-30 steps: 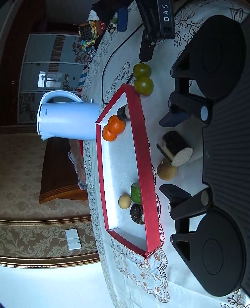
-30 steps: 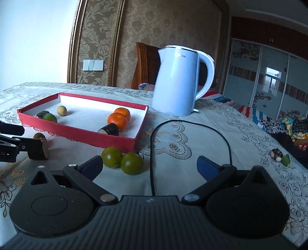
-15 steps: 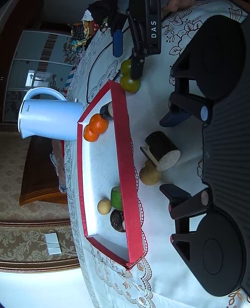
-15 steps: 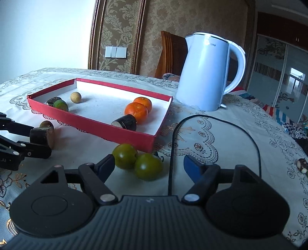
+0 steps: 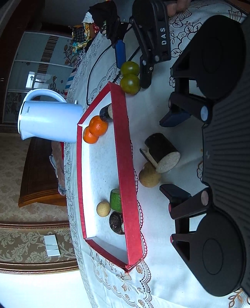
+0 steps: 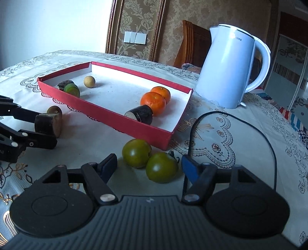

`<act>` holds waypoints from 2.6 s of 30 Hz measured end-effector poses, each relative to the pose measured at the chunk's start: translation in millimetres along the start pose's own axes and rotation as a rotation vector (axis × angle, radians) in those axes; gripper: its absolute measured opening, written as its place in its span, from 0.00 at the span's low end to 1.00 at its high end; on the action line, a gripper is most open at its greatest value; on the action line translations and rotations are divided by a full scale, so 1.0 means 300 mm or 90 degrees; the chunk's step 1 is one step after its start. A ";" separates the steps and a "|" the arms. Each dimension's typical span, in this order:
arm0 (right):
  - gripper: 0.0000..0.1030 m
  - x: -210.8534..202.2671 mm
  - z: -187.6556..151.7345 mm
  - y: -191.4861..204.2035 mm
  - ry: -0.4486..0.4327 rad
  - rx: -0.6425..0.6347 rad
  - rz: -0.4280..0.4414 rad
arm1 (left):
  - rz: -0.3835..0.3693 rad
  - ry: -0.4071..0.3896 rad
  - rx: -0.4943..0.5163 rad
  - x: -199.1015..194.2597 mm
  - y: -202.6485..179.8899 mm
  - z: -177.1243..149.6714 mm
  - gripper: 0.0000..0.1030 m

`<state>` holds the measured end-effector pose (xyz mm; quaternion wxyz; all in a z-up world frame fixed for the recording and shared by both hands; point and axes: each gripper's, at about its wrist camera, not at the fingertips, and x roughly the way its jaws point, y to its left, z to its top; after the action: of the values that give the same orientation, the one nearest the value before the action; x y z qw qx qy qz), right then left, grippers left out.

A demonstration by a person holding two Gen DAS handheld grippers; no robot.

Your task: Organize fruits

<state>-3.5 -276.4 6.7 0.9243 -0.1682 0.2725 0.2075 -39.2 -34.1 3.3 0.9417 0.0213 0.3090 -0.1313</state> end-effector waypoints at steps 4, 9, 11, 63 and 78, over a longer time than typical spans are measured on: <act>0.70 -0.010 -0.005 0.011 0.003 -0.013 0.001 | -0.004 0.002 0.011 0.002 -0.009 0.000 0.63; 0.76 0.040 0.021 -0.044 0.026 0.030 0.035 | -0.005 0.002 0.007 0.002 -0.005 0.000 0.63; 0.76 0.054 0.023 -0.073 0.037 0.061 0.057 | -0.004 -0.002 0.006 0.001 -0.004 -0.001 0.63; 0.31 -0.052 -0.013 0.028 -0.021 0.066 -0.026 | -0.001 -0.051 0.018 -0.041 -0.008 0.009 0.43; 0.31 -0.077 0.088 0.063 -0.083 0.089 -0.027 | 0.037 -0.078 -0.002 -0.054 0.033 0.070 0.43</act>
<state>-18.8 -255.7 37.4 0.9537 -0.0954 0.2218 0.1792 -37.0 -23.4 29.2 0.9623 0.0203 0.2503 -0.1046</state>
